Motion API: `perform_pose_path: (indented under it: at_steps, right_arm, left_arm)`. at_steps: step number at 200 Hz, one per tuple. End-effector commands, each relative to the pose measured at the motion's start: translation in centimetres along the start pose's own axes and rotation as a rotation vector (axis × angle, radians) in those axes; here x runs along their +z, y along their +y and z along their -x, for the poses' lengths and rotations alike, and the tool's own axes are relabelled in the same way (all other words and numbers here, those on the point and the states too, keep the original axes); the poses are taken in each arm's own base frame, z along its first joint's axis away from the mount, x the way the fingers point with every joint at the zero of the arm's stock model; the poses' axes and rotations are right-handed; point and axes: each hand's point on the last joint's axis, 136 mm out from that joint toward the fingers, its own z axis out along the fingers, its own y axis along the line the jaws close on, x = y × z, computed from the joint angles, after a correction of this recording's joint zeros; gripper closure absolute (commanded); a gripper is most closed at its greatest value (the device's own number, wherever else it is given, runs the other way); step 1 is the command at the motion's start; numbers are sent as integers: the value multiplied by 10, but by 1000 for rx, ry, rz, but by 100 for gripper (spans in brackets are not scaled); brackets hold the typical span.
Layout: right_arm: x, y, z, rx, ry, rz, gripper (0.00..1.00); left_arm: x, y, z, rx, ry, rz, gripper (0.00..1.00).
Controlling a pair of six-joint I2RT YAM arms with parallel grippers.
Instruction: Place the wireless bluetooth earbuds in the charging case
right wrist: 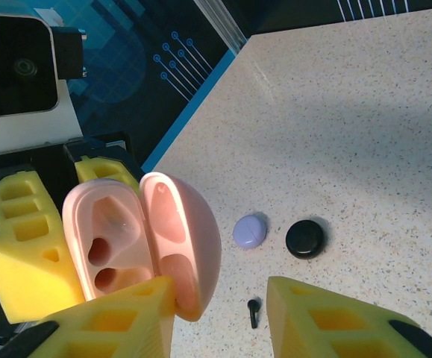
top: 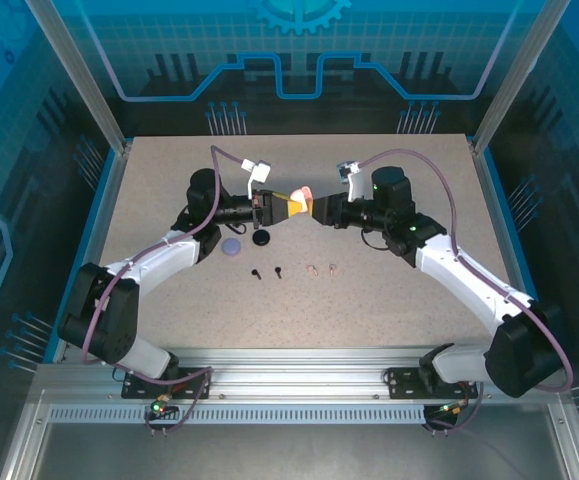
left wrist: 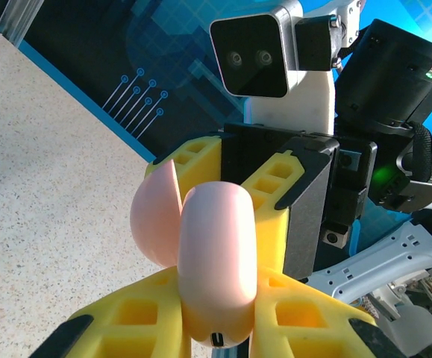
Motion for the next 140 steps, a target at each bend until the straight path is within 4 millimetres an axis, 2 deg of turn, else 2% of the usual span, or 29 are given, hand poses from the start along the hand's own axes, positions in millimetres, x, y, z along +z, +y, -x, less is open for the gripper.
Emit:
perform_pose_path:
  at_steps: [1,58,98,126,134,140]
  right_arm:
    - [4,4,4,-7,-17,10,65]
    - [7,4,10,8,-34,9,68]
    - [10,6,12,16,-32,21,77]
    - [10,9,14,16,-33,37,89]
    - [9,11,15,13,-34,42,96]
    - [9,13,15,10,-34,44,100]
  left_arm:
    - [0,-28,17,91,-20,-54,100]
    - [3,-29,14,89,-11,-62,100]
    - [3,-29,11,87,-9,-63,100]
    - [4,-29,11,84,-8,-63,100]
    - [5,-28,10,81,-6,-62,100]
    - [5,-27,9,79,-4,-61,96]
